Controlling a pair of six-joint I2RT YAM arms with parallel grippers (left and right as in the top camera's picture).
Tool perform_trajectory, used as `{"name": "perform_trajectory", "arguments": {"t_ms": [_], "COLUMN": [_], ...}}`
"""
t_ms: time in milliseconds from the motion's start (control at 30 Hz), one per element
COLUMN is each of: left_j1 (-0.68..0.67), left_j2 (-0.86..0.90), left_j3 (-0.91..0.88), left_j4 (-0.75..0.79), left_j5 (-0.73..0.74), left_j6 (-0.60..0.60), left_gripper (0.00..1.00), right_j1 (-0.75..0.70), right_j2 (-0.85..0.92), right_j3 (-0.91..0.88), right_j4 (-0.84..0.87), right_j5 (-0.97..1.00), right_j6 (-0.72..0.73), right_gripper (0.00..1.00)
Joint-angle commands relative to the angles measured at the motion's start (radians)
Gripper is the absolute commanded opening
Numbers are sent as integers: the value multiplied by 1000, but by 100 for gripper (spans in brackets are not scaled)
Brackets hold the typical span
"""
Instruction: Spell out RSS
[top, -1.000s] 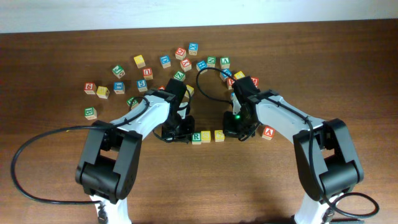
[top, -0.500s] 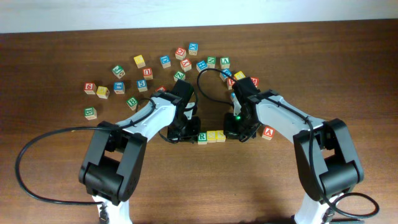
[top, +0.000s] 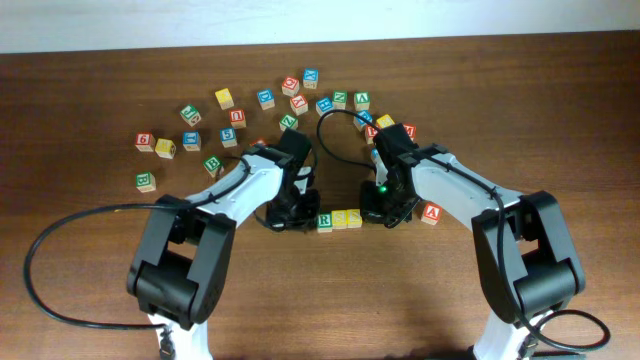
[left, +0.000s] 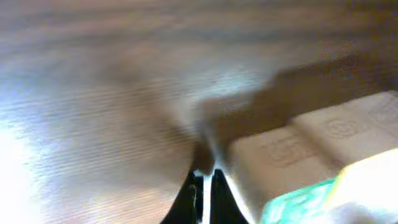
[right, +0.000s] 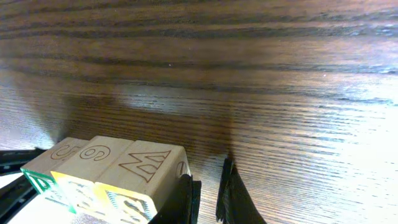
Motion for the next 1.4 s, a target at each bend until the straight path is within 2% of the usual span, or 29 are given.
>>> {"name": "perform_trajectory", "arguments": {"t_ms": [0,100,167,233,300,367,433,533,600,767,1233,1367], "left_j1": [48,57,53,-5,-103,-177,-211,-217,-217,-217,-217,-217], "left_j2": [-18,-130,-201,-216,-216,-216,-216,-216,-216,-187,-182,-206], "left_j3": [34,35,35,22,-29,-81,-150,-222,-224,-224,-224,-222], "left_j4": [-56,-93,-147,-219,-193,-132,-17,126,169,224,259,224], "left_j5": [-83,-155,-153,-40,-61,-174,-184,-189,-235,-236,-254,-156], "left_j6": [0,3,2,-11,-101,-254,-310,-320,-320,-320,-320,-283], "left_gripper": [0,0,0,0,0,0,0,0,0,0,0,0], "right_j1": [10,1,-20,-24,-24,-52,-122,-204,-225,-225,-225,-206], "right_j2": [11,2,-42,-84,-84,-84,-84,-84,-84,-84,-84,-84], "right_j3": [-2,28,53,55,55,55,55,55,55,55,55,55], "right_j4": [-20,-113,-196,-239,-241,-244,-262,-270,-279,-278,-278,-255], "right_j5": [68,115,117,117,140,158,157,148,141,142,134,105], "right_j6": [2,2,1,-51,-51,-51,-51,-102,-124,-130,-130,-130], "right_gripper": [7,4,4,8,12,13,13,13,12,12,13,13]}}
